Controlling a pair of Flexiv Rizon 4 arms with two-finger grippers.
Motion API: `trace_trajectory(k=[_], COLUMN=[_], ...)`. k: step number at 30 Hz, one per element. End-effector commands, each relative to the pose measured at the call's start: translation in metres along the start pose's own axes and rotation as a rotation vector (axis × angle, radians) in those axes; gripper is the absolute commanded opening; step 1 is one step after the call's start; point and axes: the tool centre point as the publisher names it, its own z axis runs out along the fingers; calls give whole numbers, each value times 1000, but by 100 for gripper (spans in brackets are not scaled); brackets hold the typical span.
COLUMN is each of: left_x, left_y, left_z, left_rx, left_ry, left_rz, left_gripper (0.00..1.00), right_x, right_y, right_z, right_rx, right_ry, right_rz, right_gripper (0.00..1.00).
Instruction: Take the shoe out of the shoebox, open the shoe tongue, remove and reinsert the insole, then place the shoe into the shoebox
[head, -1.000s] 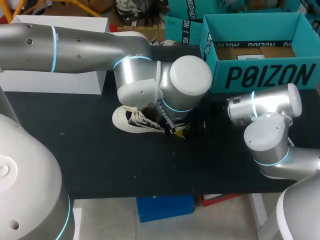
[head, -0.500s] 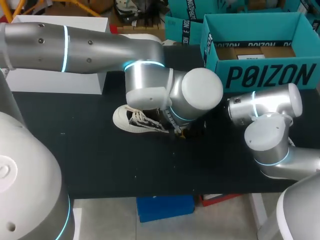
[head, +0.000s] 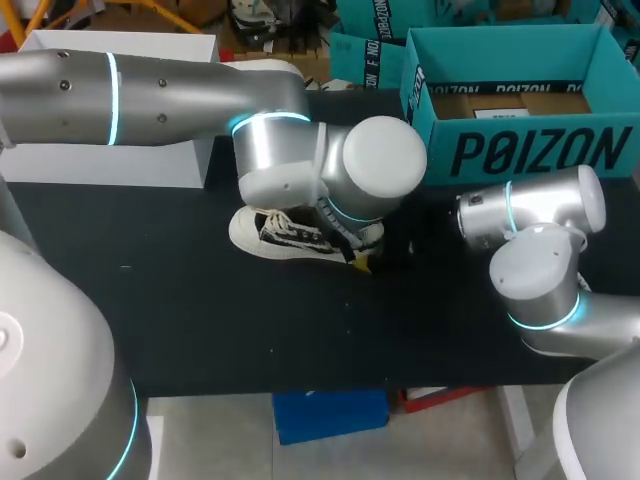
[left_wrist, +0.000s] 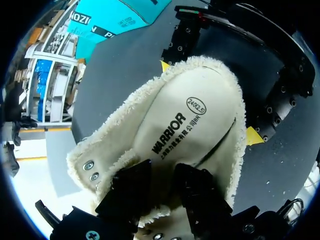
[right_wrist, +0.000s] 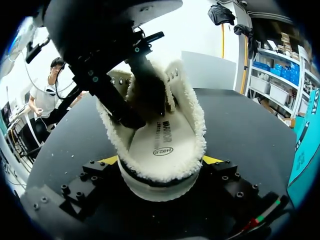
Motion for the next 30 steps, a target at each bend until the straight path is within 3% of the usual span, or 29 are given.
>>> trace_trajectory(k=[1,8,13,16,18,23,30], left_x=[-18,-33,-34,-26,-20,0,16], left_y=[-7,-12,-15,-17,-19,-27,-27], left_z=[184,187,193,194,194,187,158], left_rx=[40,92,104,119,143,129,132], left_ry=[40,111,173,252,337,487,602], left_rz=[-14,-38,-6,72,155,385,601], left_gripper=[31,33,34,24,0,0,0], right_x=[2,2,2,2,2,2,2], right_y=[-1,-1,-1,-1,-1,-1,-1], right_z=[10,10,10,10,10,10,10], right_rx=[4,4,4,4,4,4,4], right_ry=[1,1,1,1,1,1,1], right_rz=[1,1,1,1,1,1,1], right_gripper=[0,0,0,0,0,0,0])
